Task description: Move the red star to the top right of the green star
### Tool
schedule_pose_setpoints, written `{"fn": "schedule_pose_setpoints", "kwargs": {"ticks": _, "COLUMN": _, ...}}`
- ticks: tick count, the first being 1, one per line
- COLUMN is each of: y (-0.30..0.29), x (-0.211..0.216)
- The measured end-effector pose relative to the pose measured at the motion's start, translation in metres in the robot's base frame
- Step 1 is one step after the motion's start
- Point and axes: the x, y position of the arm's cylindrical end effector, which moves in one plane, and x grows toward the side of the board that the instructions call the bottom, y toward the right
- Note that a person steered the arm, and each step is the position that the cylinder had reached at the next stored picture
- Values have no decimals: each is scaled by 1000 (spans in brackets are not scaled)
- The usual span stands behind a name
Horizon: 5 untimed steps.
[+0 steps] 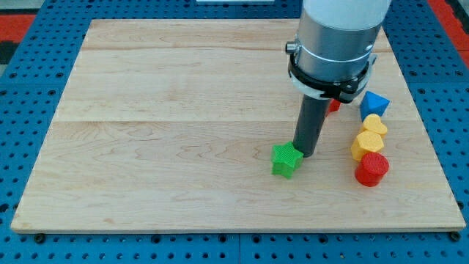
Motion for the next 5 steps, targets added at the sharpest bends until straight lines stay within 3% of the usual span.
{"fn": "schedule_pose_setpoints", "kwargs": {"ticks": 3, "y": -49, "x": -74}}
{"fn": "schedule_pose_setpoints", "kwargs": {"ticks": 4, "y": -30, "x": -145}}
{"fn": "schedule_pose_setpoints", "kwargs": {"ticks": 5, "y": -26, "x": -190}}
